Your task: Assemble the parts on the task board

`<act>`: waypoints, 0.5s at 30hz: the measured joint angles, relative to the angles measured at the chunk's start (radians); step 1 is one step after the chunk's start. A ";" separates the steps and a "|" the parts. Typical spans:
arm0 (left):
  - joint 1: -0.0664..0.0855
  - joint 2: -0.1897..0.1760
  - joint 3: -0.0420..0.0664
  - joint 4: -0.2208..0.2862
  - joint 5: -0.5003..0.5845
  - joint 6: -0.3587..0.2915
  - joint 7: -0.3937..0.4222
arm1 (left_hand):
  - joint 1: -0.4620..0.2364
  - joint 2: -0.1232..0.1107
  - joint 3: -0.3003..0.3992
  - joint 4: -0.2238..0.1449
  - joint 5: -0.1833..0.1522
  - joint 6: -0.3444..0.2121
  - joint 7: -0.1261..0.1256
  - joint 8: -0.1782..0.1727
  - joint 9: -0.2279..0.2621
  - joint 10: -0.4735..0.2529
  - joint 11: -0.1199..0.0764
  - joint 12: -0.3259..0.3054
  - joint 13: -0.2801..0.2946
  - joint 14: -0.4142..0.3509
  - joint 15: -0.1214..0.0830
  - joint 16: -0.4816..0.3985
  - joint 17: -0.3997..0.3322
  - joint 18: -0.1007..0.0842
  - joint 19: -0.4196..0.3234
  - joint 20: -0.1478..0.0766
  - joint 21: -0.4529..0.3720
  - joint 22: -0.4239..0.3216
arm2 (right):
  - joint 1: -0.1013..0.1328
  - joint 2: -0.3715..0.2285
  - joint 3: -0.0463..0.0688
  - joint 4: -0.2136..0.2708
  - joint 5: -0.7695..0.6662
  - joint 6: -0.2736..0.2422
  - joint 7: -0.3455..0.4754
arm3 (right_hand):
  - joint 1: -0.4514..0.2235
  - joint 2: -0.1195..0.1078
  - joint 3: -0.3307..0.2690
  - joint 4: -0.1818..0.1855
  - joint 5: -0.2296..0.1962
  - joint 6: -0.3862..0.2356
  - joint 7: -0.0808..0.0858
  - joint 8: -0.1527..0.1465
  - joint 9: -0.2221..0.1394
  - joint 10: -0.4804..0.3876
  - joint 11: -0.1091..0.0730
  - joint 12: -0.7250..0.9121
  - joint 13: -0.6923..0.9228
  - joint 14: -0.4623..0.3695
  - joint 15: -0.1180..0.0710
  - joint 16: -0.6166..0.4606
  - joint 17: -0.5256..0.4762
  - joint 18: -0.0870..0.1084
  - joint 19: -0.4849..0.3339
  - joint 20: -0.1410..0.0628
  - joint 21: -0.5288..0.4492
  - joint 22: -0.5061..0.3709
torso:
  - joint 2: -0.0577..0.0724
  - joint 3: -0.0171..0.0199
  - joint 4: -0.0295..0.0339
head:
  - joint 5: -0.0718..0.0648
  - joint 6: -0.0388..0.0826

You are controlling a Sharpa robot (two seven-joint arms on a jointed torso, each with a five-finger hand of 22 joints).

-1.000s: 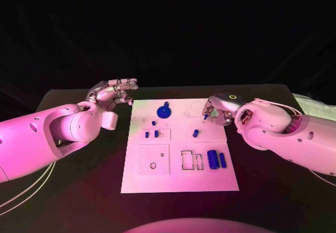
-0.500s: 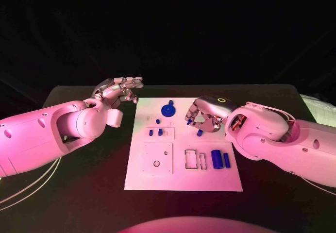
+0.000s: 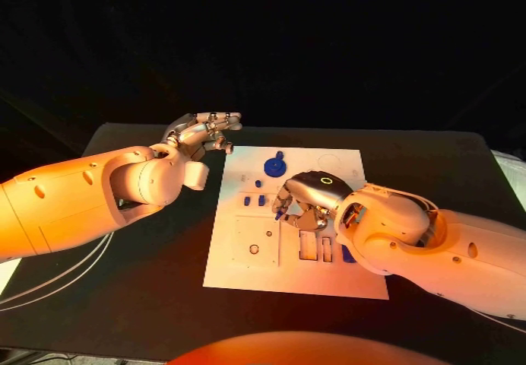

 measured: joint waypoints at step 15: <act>0.000 0.001 0.000 0.002 -0.001 0.001 0.000 | 0.000 0.000 0.000 0.000 0.000 0.000 0.000 0.000 0.000 0.000 0.000 0.000 0.000 0.000 0.000 0.000 0.000 0.000 0.000 0.000 0.000 0.000 | -0.030 0.031 -0.013 -0.028 -0.004 0.035 0.018 | -0.015 0.005 0.000 0.000 0.000 -0.002 0.001 -0.001 0.001 0.000 0.000 -0.004 -0.001 0.000 0.000 0.000 -0.001 0.000 0.000 0.000 0.000 0.000 | 0.000 0.0012 -0.0014 | 0.015 -0.013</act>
